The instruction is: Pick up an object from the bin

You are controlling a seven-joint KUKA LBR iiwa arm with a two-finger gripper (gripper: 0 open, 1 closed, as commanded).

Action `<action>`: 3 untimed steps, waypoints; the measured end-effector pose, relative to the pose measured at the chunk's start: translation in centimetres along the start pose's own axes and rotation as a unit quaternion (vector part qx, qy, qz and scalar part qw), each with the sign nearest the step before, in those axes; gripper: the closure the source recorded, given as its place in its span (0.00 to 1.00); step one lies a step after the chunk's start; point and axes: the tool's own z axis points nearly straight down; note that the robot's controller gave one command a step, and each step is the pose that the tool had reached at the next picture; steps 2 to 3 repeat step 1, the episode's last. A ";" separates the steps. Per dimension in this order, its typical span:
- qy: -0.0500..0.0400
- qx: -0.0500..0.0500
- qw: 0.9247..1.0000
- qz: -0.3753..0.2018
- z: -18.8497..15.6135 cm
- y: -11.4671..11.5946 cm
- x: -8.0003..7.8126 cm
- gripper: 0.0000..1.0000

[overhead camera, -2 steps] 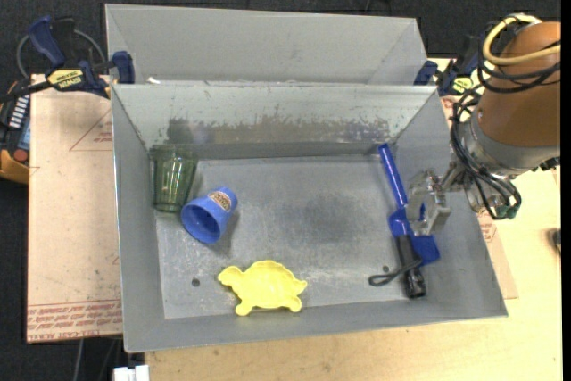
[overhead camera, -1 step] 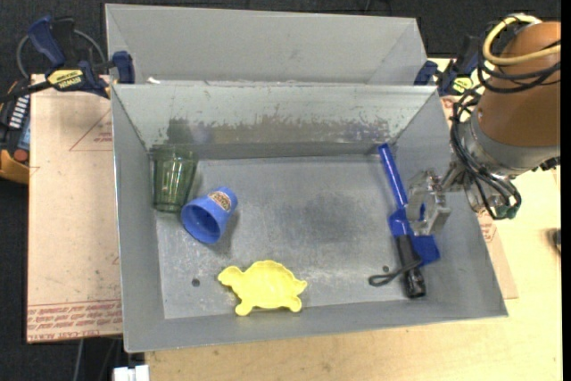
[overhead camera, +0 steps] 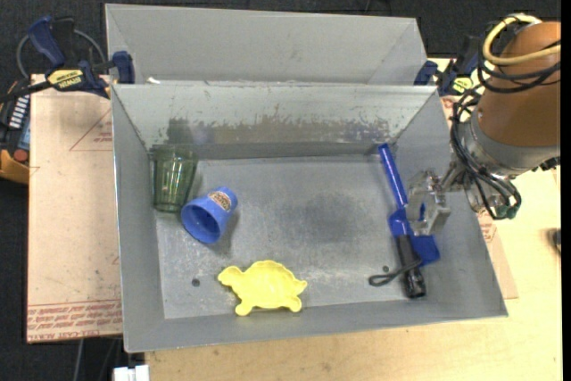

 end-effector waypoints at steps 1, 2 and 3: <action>0.000 0.000 1.000 0.000 0.0 0.0 0.0 1.00; 0.000 0.000 1.000 0.000 0.0 0.0 0.0 1.00; 0.000 0.000 1.000 0.000 0.0 0.0 0.0 1.00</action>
Offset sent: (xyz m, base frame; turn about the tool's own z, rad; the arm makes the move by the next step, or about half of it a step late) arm 0.0000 0.0000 0.0000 0.0000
